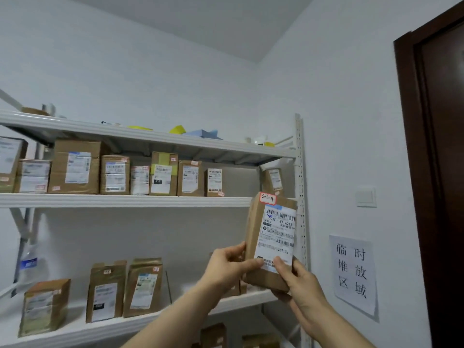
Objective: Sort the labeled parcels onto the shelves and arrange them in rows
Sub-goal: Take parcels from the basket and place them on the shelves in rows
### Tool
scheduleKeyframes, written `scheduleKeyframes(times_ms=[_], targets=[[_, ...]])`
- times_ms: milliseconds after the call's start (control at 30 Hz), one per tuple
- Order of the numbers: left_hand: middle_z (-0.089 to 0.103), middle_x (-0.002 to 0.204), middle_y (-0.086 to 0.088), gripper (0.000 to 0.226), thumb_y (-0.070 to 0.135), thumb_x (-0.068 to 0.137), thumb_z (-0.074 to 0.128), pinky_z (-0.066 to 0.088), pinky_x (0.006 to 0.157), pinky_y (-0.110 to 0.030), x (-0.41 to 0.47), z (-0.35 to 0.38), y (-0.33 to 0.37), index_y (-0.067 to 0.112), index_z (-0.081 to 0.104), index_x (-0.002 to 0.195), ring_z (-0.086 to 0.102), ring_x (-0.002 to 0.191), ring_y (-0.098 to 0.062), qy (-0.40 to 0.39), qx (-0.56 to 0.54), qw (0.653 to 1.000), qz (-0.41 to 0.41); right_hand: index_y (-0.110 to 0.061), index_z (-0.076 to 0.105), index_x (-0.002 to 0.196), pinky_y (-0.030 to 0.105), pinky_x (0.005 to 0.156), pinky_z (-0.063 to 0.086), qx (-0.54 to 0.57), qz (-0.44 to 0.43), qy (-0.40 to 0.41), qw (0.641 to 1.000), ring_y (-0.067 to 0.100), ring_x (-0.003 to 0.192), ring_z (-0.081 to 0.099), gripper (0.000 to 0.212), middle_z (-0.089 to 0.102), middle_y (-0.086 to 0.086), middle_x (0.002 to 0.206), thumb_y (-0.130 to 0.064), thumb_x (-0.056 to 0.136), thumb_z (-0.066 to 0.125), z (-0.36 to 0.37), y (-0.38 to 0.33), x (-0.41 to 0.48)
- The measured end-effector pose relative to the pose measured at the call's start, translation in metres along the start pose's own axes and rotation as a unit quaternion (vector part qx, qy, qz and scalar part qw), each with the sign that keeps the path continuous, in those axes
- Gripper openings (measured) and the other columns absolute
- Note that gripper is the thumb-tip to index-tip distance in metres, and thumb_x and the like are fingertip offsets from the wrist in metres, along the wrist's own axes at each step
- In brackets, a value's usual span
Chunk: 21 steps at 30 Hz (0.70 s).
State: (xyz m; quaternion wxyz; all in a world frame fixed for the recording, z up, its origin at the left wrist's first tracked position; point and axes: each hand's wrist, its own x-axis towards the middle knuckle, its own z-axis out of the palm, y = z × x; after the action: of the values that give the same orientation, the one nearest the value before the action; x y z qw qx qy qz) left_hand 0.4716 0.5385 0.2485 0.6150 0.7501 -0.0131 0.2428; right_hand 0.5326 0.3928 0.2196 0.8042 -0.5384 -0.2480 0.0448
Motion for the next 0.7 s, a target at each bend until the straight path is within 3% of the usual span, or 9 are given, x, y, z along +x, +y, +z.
scheduleKeyframes(times_ms=[100,267,367,433,533,700], targets=[[0.072,0.104,0.0,0.059,0.022,0.077,0.079,0.058,0.081,-0.033,0.063,0.0,-0.003,0.013,0.058,0.131,0.07,0.093,-0.014,0.026,0.037,0.999,0.028,-0.017,0.064,0.105,0.03,0.066,0.051,-0.012,-0.015,0.004,1.0,0.02,0.089,0.064,0.015,0.07,0.005,0.1,-0.018,0.091,0.06,0.0,0.0,0.066],[0.071,0.11,0.005,0.055,0.029,0.081,0.074,0.054,0.091,-0.031,0.158,0.01,-0.019,0.021,0.057,0.133,0.067,0.098,-0.008,0.047,0.111,0.988,0.098,-0.02,0.064,0.106,0.048,0.088,0.053,-0.015,-0.044,0.011,0.999,0.027,0.099,0.064,0.016,0.069,0.007,0.104,-0.017,0.092,0.06,-0.012,0.009,0.166],[0.07,0.11,0.008,0.051,0.028,0.084,0.07,0.054,0.091,-0.03,0.211,0.021,-0.028,0.029,0.055,0.133,0.066,0.098,-0.007,0.069,0.142,0.981,0.112,-0.023,0.064,0.103,0.044,0.089,0.052,-0.031,-0.052,0.012,0.998,0.022,0.099,0.062,0.013,0.068,0.002,0.105,-0.017,0.094,0.056,-0.024,0.016,0.223],[0.069,0.108,0.01,0.052,0.016,0.086,0.067,0.054,0.089,-0.025,0.243,0.029,-0.034,0.04,0.048,0.128,0.066,0.098,-0.006,0.069,0.161,0.978,0.117,-0.026,0.064,0.099,0.048,0.093,0.05,-0.049,-0.051,0.004,0.997,0.022,0.101,0.061,0.012,0.068,0.001,0.105,-0.019,0.096,0.054,-0.034,0.019,0.261],[0.069,0.112,0.007,0.054,0.003,0.083,0.064,0.054,0.091,-0.029,0.292,0.042,-0.045,0.031,0.057,0.129,0.065,0.101,-0.007,0.08,0.192,0.969,0.131,-0.028,0.061,0.096,0.045,0.094,0.05,-0.058,-0.066,-0.014,0.996,0.021,0.1,0.061,0.016,0.068,0.002,0.104,-0.016,0.097,0.051,-0.05,0.02,0.318],[0.068,0.113,0.009,0.049,0.001,0.085,0.063,0.05,0.093,-0.022,0.356,0.062,-0.056,0.029,0.06,0.125,0.062,0.104,-0.005,0.14,0.218,0.956,0.137,-0.022,0.058,0.118,0.035,0.089,0.05,-0.053,-0.109,-0.05,0.991,0.017,0.101,0.061,0.023,0.066,-0.002,0.106,-0.014,0.098,0.048,-0.068,0.026,0.402]])
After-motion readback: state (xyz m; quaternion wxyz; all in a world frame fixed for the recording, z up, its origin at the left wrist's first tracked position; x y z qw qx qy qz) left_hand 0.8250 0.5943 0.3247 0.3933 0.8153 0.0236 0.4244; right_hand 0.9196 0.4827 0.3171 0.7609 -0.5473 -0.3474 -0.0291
